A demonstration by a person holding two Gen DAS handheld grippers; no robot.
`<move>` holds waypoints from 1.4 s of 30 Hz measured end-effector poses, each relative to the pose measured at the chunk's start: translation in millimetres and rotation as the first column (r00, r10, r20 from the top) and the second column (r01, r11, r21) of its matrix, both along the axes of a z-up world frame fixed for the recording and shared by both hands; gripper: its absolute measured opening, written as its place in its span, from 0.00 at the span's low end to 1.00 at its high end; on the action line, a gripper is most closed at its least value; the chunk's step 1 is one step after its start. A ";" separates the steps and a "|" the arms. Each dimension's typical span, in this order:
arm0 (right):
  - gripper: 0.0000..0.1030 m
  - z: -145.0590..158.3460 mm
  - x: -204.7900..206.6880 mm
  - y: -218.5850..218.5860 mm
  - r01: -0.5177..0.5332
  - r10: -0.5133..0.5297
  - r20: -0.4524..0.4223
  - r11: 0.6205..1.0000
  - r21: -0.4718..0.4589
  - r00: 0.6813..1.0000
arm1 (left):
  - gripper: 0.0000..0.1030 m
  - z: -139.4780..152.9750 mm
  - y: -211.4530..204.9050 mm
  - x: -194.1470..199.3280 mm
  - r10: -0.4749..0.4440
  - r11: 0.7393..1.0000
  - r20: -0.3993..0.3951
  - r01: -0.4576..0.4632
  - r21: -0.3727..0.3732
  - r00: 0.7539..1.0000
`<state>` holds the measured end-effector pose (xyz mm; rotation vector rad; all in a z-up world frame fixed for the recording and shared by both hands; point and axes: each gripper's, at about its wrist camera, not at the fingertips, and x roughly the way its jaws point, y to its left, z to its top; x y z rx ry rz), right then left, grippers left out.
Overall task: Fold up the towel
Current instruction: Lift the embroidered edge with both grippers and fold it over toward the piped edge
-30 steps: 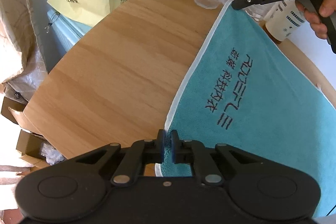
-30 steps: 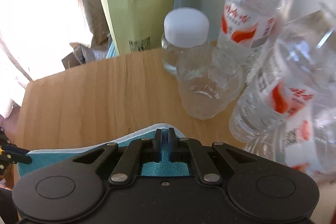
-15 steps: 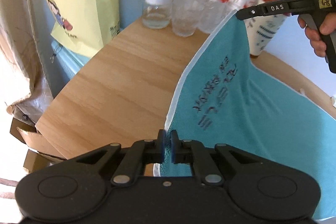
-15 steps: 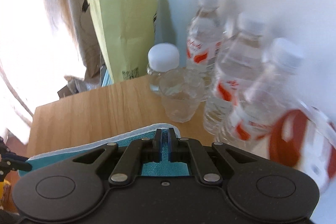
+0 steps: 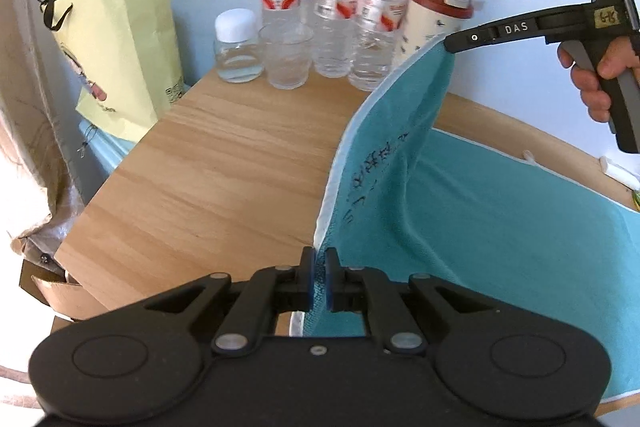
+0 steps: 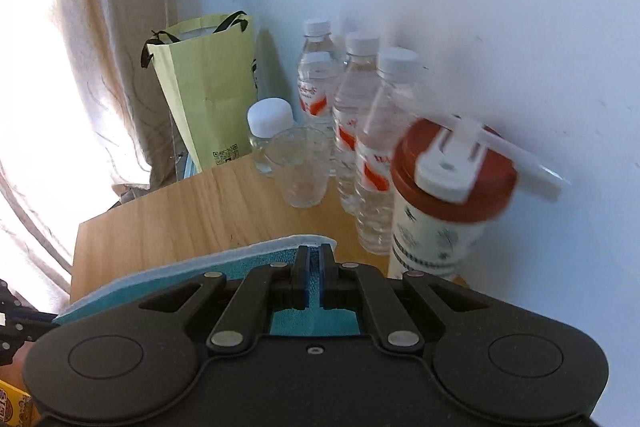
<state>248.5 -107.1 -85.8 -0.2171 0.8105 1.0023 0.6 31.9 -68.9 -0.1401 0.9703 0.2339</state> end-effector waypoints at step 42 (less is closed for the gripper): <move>0.04 7.1 -61.9 -233.4 0.408 -0.406 -0.052 0.897 0.168 0.913 | 0.04 53.2 -195.1 -11.6 -0.458 0.875 0.137 0.473 -0.104 0.878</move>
